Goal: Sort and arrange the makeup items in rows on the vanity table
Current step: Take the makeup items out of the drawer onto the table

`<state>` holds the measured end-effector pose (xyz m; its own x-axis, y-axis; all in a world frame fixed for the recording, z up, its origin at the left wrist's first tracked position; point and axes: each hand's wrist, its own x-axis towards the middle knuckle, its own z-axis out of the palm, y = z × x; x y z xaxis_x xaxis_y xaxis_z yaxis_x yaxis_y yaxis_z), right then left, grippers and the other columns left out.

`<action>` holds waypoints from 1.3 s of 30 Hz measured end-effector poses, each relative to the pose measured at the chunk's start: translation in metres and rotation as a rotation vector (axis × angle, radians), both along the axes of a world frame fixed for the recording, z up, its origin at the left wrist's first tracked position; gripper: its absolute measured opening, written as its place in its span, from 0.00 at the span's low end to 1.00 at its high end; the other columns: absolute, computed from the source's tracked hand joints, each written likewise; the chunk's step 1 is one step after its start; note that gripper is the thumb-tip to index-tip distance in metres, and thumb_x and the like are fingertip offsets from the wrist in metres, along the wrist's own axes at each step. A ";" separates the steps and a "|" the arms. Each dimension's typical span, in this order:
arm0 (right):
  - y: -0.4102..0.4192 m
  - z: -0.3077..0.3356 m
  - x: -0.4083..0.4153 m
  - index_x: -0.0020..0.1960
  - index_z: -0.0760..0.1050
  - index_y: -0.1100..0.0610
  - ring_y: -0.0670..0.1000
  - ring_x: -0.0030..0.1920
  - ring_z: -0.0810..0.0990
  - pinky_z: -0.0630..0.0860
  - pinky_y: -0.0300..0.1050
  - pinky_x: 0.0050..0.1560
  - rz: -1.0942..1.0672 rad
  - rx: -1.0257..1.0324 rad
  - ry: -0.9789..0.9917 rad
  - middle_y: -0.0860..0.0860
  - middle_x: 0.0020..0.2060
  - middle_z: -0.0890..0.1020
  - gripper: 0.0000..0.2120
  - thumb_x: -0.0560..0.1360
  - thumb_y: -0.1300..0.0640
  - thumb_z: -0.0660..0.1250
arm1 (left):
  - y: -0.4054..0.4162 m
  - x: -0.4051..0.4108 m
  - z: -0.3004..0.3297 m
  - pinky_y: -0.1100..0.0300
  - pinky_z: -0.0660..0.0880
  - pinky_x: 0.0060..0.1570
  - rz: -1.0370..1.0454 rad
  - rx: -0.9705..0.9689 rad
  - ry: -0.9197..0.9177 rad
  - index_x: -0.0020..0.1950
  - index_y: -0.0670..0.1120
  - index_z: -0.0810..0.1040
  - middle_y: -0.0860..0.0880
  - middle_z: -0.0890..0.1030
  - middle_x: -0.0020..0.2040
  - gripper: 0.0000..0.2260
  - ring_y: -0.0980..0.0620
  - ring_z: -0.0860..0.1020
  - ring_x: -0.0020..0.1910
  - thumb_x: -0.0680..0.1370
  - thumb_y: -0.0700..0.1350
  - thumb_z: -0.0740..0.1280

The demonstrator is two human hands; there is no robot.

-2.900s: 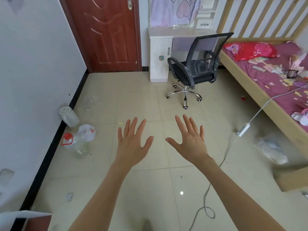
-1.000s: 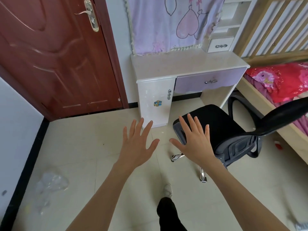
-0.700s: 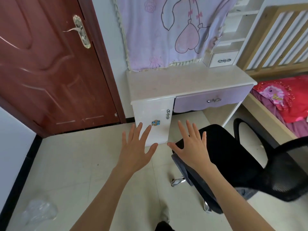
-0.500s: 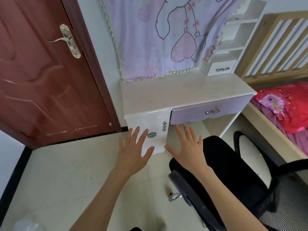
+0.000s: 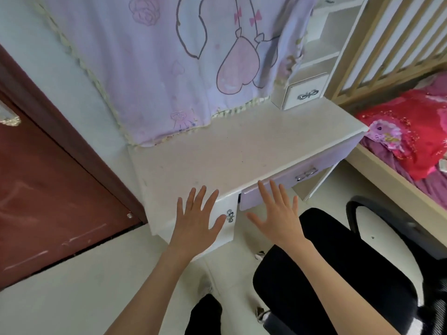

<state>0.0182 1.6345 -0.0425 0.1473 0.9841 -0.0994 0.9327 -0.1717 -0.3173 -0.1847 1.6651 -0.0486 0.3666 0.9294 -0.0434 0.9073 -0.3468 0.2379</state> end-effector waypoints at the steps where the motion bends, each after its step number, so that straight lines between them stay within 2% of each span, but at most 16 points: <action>1: 0.014 -0.003 0.000 0.76 0.40 0.44 0.53 0.76 0.42 0.41 0.60 0.72 -0.030 -0.015 0.005 0.49 0.77 0.44 0.39 0.74 0.33 0.55 | 0.019 -0.001 -0.002 0.47 0.38 0.71 -0.032 -0.006 0.012 0.76 0.57 0.46 0.51 0.46 0.77 0.27 0.50 0.41 0.75 0.79 0.61 0.50; 9: 0.085 -0.039 0.021 0.76 0.40 0.45 0.53 0.76 0.43 0.42 0.60 0.72 -0.246 -0.119 0.042 0.50 0.77 0.44 0.36 0.76 0.35 0.53 | 0.137 0.040 -0.030 0.48 0.38 0.72 -0.294 -0.134 0.046 0.76 0.56 0.45 0.52 0.44 0.77 0.26 0.50 0.40 0.75 0.80 0.58 0.48; 14: 0.109 -0.077 0.059 0.77 0.48 0.51 0.54 0.76 0.48 0.48 0.53 0.74 -0.397 -0.086 0.182 0.53 0.76 0.52 0.32 0.78 0.42 0.56 | 0.165 0.092 -0.064 0.48 0.40 0.72 -0.444 -0.182 0.055 0.76 0.55 0.46 0.51 0.44 0.77 0.24 0.49 0.40 0.75 0.81 0.55 0.47; 18: 0.127 -0.111 0.087 0.75 0.57 0.55 0.50 0.70 0.64 0.62 0.44 0.67 -0.766 0.018 0.639 0.51 0.72 0.64 0.27 0.79 0.50 0.60 | 0.180 0.137 -0.096 0.47 0.42 0.72 -0.555 -0.183 0.067 0.76 0.54 0.47 0.50 0.44 0.77 0.23 0.48 0.41 0.75 0.82 0.52 0.48; 21: 0.136 -0.137 0.108 0.73 0.61 0.57 0.48 0.60 0.74 0.70 0.44 0.62 -1.104 0.062 1.179 0.53 0.67 0.71 0.24 0.79 0.55 0.60 | 0.194 0.168 -0.117 0.47 0.42 0.72 -0.543 -0.211 0.017 0.76 0.52 0.51 0.48 0.46 0.77 0.23 0.47 0.43 0.76 0.81 0.53 0.49; 24: 0.151 -0.161 0.138 0.67 0.67 0.62 0.54 0.63 0.74 0.72 0.44 0.60 -1.331 0.166 1.584 0.59 0.62 0.73 0.16 0.80 0.60 0.59 | 0.202 0.185 -0.137 0.45 0.41 0.72 -0.507 -0.161 0.072 0.76 0.48 0.52 0.45 0.48 0.77 0.25 0.44 0.46 0.76 0.80 0.55 0.47; 26: 0.163 -0.176 0.157 0.66 0.68 0.63 0.55 0.65 0.72 0.71 0.46 0.63 -1.450 0.228 1.713 0.56 0.63 0.73 0.16 0.80 0.58 0.59 | 0.200 0.188 -0.143 0.40 0.48 0.71 -0.512 -0.090 0.120 0.74 0.44 0.58 0.42 0.56 0.75 0.27 0.40 0.54 0.74 0.79 0.55 0.46; 28: 0.177 -0.185 0.172 0.65 0.69 0.62 0.53 0.63 0.73 0.69 0.46 0.64 -1.492 0.288 1.779 0.53 0.60 0.74 0.15 0.80 0.58 0.59 | 0.199 0.188 -0.147 0.37 0.57 0.68 -0.513 -0.028 0.131 0.72 0.42 0.64 0.40 0.62 0.73 0.26 0.38 0.61 0.71 0.78 0.53 0.49; 30: 0.188 -0.194 0.183 0.52 0.74 0.60 0.50 0.54 0.76 0.72 0.43 0.58 -1.475 0.338 1.813 0.51 0.51 0.77 0.07 0.80 0.60 0.58 | 0.200 0.190 -0.150 0.36 0.60 0.66 -0.511 -0.002 0.151 0.72 0.42 0.65 0.40 0.64 0.72 0.25 0.37 0.63 0.70 0.79 0.52 0.49; 32: 0.198 -0.197 0.188 0.44 0.73 0.60 0.49 0.45 0.78 0.75 0.41 0.51 -1.501 0.379 1.842 0.52 0.43 0.78 0.07 0.79 0.61 0.60 | 0.202 0.191 -0.151 0.36 0.60 0.66 -0.510 0.011 0.157 0.72 0.42 0.64 0.40 0.63 0.72 0.25 0.37 0.63 0.70 0.79 0.52 0.49; 36: 0.208 -0.205 0.196 0.44 0.74 0.59 0.48 0.40 0.77 0.77 0.39 0.43 -1.462 0.294 1.656 0.52 0.39 0.77 0.09 0.79 0.54 0.62 | 0.200 0.189 -0.154 0.39 0.55 0.70 -0.486 0.004 0.120 0.74 0.44 0.61 0.42 0.60 0.74 0.24 0.40 0.58 0.73 0.80 0.51 0.48; 39: 0.209 -0.207 0.199 0.43 0.71 0.58 0.48 0.35 0.75 0.76 0.39 0.38 -1.438 0.271 1.641 0.51 0.36 0.73 0.16 0.76 0.45 0.63 | 0.200 0.188 -0.155 0.41 0.54 0.71 -0.483 0.005 0.105 0.74 0.45 0.58 0.43 0.59 0.75 0.23 0.42 0.58 0.73 0.80 0.51 0.46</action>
<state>0.2170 1.8440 -0.2492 0.5344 0.3227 -0.7812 -0.7921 -0.1314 -0.5961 0.0036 1.8650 -0.2032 0.7493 0.6548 -0.0990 0.6618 -0.7344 0.1506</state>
